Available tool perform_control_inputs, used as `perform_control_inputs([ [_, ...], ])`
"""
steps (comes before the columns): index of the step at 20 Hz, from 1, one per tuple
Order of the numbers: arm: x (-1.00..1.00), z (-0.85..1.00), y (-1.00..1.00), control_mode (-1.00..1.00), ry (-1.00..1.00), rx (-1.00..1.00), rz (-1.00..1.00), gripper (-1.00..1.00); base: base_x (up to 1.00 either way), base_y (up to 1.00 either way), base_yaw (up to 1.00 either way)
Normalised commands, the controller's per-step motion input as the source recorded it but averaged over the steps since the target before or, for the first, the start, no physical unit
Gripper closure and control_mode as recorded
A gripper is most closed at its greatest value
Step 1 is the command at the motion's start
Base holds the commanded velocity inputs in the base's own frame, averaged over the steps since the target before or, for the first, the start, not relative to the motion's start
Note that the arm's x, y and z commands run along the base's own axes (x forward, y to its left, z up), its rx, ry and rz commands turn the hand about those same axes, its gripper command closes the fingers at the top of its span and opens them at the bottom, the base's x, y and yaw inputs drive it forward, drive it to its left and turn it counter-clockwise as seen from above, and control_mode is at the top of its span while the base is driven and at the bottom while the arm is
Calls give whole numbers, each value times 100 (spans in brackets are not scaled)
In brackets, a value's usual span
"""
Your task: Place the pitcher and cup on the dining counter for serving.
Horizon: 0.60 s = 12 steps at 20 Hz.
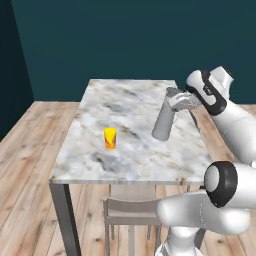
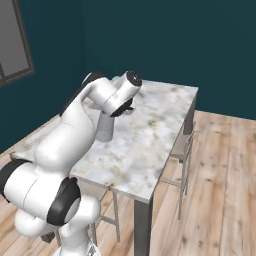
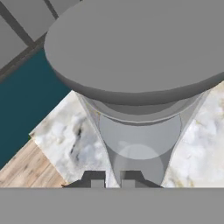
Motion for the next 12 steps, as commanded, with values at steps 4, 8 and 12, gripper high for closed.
perform_control_inputs([
  [4,51,-46,19,-100,0,-3,20,100,0,0,0],
  [8,67,-38,30,-100,0,-16,18,100,0,0,0],
  [12,33,-39,38,-100,0,-19,11,100,0,0,0],
])
